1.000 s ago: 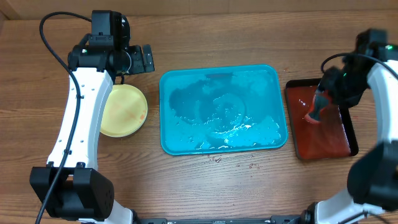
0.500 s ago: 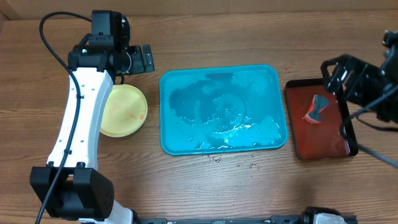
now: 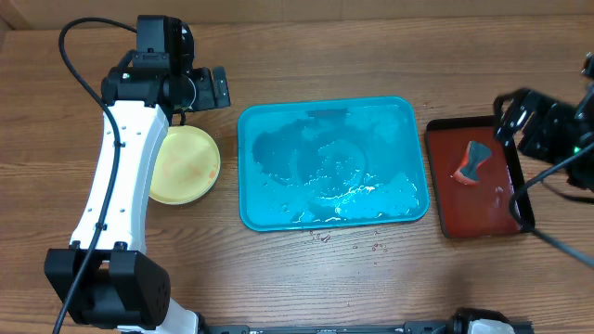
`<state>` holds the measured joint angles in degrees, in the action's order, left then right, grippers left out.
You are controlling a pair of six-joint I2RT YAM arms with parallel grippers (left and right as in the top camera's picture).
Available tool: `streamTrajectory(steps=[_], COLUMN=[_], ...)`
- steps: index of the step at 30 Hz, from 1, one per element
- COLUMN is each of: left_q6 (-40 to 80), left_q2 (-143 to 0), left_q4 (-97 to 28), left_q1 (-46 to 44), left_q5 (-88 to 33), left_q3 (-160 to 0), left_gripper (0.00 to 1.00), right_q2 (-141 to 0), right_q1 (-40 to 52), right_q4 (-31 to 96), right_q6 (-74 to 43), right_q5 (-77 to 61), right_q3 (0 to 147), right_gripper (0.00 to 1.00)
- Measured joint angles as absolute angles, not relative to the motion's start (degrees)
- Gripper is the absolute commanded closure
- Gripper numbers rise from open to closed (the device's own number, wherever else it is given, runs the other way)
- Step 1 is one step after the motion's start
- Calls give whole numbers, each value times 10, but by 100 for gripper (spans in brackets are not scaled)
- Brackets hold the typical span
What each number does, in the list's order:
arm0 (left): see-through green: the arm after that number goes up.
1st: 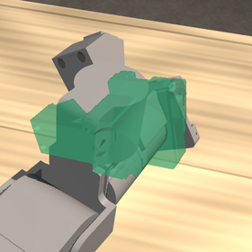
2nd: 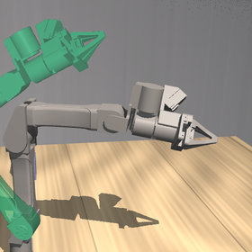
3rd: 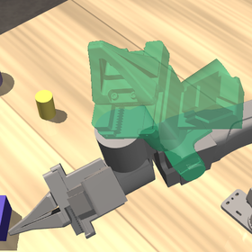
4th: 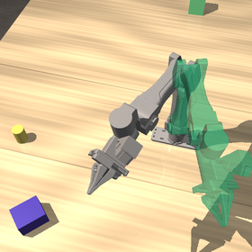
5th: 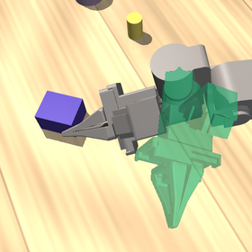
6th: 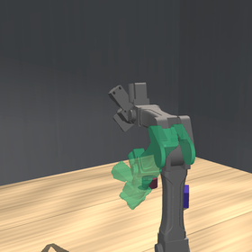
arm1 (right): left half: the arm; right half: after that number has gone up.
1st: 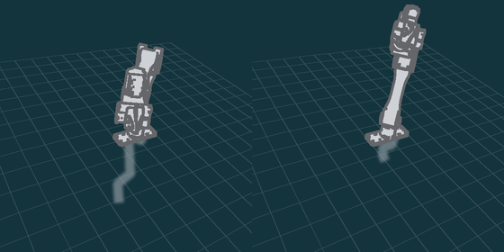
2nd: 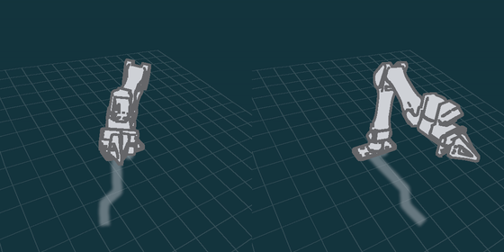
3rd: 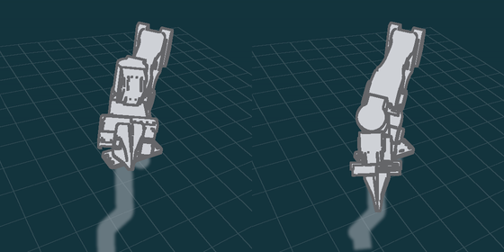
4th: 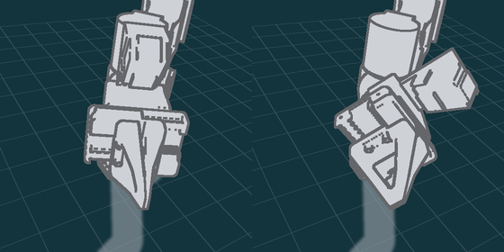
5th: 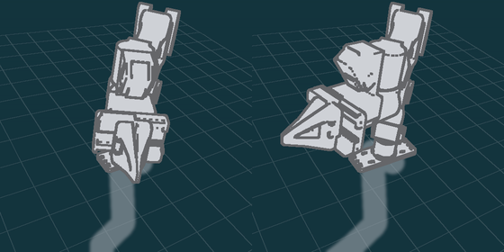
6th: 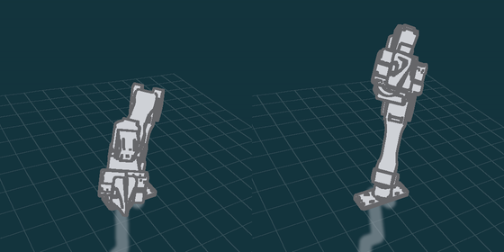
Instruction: Clean dirty plates on tray and stack at the side
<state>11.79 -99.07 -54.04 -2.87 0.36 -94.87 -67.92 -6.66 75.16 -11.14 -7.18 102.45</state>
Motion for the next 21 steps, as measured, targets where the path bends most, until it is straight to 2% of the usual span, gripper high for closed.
streamTrajectory(steps=[6, 14, 21], left_q6=[118, 118, 118], left_q2=[-991, -991, -991], left_q4=[-541, -541, -540], left_q1=[-29, -29, -29], left_q5=[7, 7, 8], left_q3=[-949, -949, -949], left_gripper=[0, 0, 0], right_q2=[-547, -309, -141], right_q1=[-67, -66, -34], right_q4=[580, 260, 82], right_q6=[-86, -75, -74], right_q5=[-65, -67, -68], right_q3=[865, 500, 209], right_gripper=[0, 0, 0])
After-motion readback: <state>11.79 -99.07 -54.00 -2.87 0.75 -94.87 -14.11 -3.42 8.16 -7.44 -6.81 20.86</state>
